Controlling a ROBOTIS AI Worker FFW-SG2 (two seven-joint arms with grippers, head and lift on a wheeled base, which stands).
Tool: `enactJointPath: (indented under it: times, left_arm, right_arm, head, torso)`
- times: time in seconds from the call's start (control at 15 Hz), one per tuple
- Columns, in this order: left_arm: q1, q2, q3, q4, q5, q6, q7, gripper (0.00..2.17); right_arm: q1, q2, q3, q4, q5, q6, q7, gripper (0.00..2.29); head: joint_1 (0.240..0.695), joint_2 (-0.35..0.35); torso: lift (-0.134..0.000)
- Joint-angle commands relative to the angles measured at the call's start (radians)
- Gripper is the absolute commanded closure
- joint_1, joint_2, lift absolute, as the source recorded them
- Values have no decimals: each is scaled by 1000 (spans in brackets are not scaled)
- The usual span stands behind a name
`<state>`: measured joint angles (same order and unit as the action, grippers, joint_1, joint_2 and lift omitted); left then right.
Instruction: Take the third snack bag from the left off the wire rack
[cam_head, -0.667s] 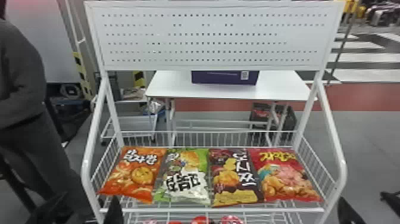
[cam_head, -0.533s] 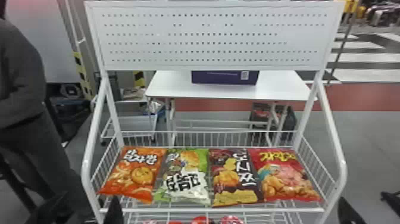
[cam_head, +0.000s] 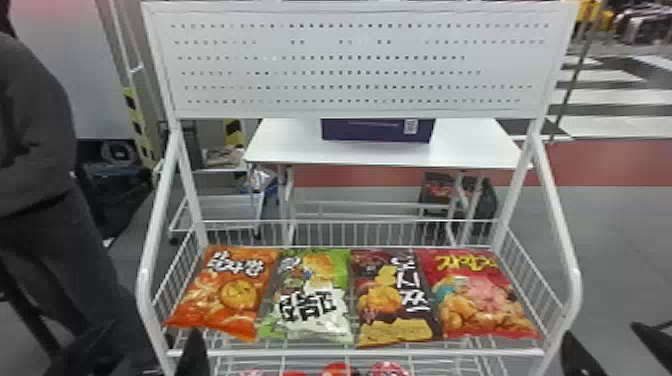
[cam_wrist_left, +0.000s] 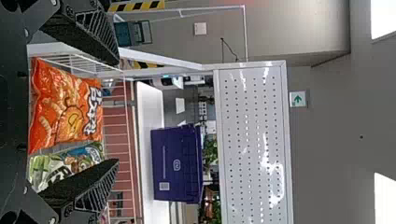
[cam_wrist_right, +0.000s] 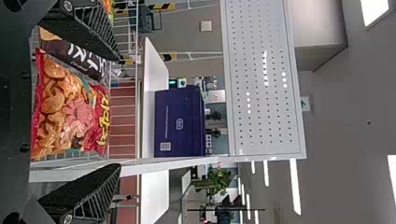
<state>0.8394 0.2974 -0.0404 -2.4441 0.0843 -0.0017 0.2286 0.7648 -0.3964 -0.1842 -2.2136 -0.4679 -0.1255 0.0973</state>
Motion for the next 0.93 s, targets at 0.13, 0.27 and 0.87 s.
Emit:
enactJointPath:
  times: [0.13, 0.27, 0.87]
  left_arm:
    - [-3, -1, -12, 7, -2, 4, 0, 147]
    - [-2, -1, -18, 8, -2, 7, -2, 147]
    - [1, 9, -12, 5, 0, 10, 0, 147]
  right_arm:
    - [-256, 27, 183, 140, 90, 177, -31, 73]
    - [-417, 70, 273, 252, 138, 254, -33, 76]
    - [-823, 171, 509, 624, 198, 499, -33, 198]
  head:
    - [499, 0]
    - [499, 0]
    - [499, 0]
  torso:
    - [0]
    - [0]
    - [0]
